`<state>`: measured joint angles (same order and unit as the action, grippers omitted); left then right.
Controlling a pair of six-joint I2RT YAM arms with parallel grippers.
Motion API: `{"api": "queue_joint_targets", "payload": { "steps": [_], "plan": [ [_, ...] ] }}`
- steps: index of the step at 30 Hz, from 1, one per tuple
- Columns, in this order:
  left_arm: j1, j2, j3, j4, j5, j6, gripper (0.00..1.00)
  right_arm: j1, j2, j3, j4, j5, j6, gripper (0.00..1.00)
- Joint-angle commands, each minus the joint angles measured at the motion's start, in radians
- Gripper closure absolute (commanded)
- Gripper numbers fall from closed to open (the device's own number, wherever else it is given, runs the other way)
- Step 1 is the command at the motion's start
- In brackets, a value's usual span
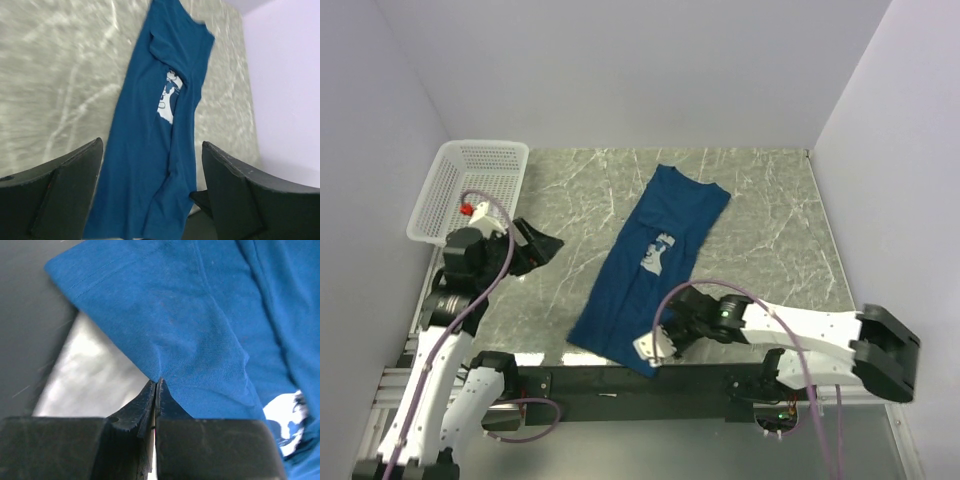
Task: Fold and stack the t-shirts
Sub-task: Fold the tshirt
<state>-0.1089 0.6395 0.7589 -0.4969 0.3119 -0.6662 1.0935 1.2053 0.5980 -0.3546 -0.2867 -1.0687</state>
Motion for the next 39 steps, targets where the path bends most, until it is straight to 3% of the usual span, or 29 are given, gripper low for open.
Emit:
{"api": "queue_joint_targets", "payload": {
  "steps": [1, 2, 5, 6, 7, 9, 11, 13, 14, 15, 17, 18, 20, 22, 28, 31, 34, 37, 39],
  "plan": [
    [-0.006, 0.144, -0.035, 0.187, 0.162, -0.070, 0.15, -0.014, -0.127, -0.061, -0.254, -0.060, -0.022, 1.00],
    [-0.014, 0.188, -0.036, 0.252, 0.170, -0.081, 0.17, -0.014, -0.189, -0.076, -0.311, -0.060, -0.023, 1.00],
    [-0.096, 0.403, 0.009, 0.354, 0.124, -0.085, 0.17, -0.018, -0.332, -0.124, -0.385, -0.039, 0.004, 0.75],
    [-0.165, 0.467, 0.075, 0.363, 0.057, -0.076, 0.16, -0.023, -0.363, -0.132, -0.403, -0.029, 0.010, 0.64],
    [-0.198, 0.608, 0.115, 0.365, 0.029, -0.049, 0.16, -0.070, -0.374, -0.121, -0.431, -0.026, 0.010, 0.35],
    [-0.262, 0.760, 0.265, 0.338, -0.035, -0.026, 0.19, -0.134, -0.430, -0.101, -0.472, -0.020, -0.005, 0.12],
    [-0.282, 0.963, 0.360, 0.330, -0.066, -0.016, 0.21, -0.237, -0.499, -0.086, -0.428, 0.026, 0.018, 0.11],
    [-0.291, 1.086, 0.508, 0.311, -0.092, -0.006, 0.22, -0.305, -0.547, -0.084, -0.322, 0.072, 0.168, 0.03],
    [-0.293, 1.206, 0.561, 0.304, -0.077, -0.001, 0.25, -0.375, -0.593, -0.090, -0.176, 0.101, 0.238, 0.00],
    [-0.296, 1.268, 0.673, 0.298, -0.053, 0.011, 0.28, -0.397, -0.608, -0.098, -0.088, 0.244, 0.429, 0.00],
    [-0.308, 1.431, 0.790, 0.244, -0.027, 0.020, 0.30, -0.444, -0.631, -0.125, 0.155, 0.497, 0.577, 0.00],
    [-0.324, 1.481, 0.907, 0.212, -0.034, 0.043, 0.30, -0.505, -0.630, -0.097, 0.193, 0.614, 0.654, 0.00],
    [-0.337, 1.618, 1.075, 0.114, -0.063, 0.060, 0.31, -0.572, -0.618, -0.031, 0.077, 0.501, 0.680, 0.03],
    [-0.341, 1.708, 1.151, 0.077, -0.074, 0.073, 0.33, -0.676, -0.598, 0.057, -0.005, 0.323, 0.759, 0.05],
    [-0.342, 1.782, 1.237, 0.038, -0.100, 0.109, 0.33, -1.010, -0.423, 0.141, -0.050, -0.154, 0.881, 0.07],
    [-0.342, 1.847, 1.313, -0.011, -0.008, 0.148, 0.36, -1.047, -0.342, 0.172, -0.075, -0.197, 0.889, 0.11],
    [-0.345, 1.916, 1.405, -0.077, 0.032, 0.169, 0.45, -1.057, -0.348, 0.151, -0.063, -0.190, 0.888, 0.11],
    [-0.344, 1.928, 1.422, -0.053, 0.038, 0.160, 0.55, -1.063, -0.366, 0.140, -0.063, -0.200, 0.889, 0.11],
    [-0.338, 1.924, 1.410, -0.025, 0.041, 0.133, 0.72, -1.070, -0.360, 0.140, -0.063, -0.195, 0.886, 0.11]
  ]
}}
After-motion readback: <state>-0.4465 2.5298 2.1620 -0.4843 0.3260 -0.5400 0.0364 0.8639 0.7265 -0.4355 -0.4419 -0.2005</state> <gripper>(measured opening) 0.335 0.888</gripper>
